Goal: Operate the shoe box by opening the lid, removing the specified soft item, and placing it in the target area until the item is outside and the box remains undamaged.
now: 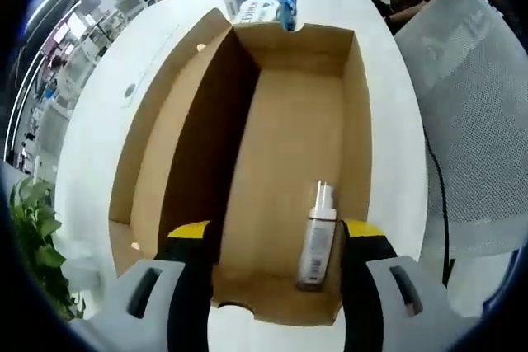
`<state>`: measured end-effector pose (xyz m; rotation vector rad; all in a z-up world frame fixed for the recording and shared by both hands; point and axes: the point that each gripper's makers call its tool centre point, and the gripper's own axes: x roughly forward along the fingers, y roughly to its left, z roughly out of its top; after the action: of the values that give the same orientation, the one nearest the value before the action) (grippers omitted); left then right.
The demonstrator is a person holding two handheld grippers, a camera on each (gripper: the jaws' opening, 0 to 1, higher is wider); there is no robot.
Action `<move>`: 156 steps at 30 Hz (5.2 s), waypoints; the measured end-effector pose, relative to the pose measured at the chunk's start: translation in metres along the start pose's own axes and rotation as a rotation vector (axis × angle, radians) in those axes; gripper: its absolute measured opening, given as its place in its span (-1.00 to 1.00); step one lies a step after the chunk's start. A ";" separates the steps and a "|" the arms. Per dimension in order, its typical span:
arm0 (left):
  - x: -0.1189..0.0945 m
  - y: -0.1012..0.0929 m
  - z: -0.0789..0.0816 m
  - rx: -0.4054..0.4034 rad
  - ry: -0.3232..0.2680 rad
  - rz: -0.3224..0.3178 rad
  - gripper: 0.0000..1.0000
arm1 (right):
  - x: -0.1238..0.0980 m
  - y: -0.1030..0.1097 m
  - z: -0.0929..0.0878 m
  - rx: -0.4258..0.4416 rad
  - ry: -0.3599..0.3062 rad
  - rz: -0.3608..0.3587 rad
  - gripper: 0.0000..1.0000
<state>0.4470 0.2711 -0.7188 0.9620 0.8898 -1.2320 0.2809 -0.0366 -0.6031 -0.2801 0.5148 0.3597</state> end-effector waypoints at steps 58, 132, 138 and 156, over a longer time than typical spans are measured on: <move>0.027 -0.002 0.000 -0.042 -0.019 -0.035 0.16 | -0.008 -0.024 -0.010 0.058 0.015 -0.070 0.62; 0.036 -0.011 0.004 0.019 -0.022 -0.041 0.21 | 0.013 -0.013 -0.015 0.057 0.030 -0.038 0.59; 0.040 -0.015 0.004 0.011 -0.024 -0.046 0.18 | 0.013 -0.014 -0.016 0.063 0.029 -0.041 0.58; 0.035 0.002 0.007 -0.004 -0.033 0.049 0.23 | 0.013 -0.014 -0.013 0.064 0.016 -0.047 0.58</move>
<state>0.4537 0.2525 -0.7490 0.9521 0.8378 -1.2002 0.2913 -0.0506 -0.6182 -0.2331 0.5339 0.2945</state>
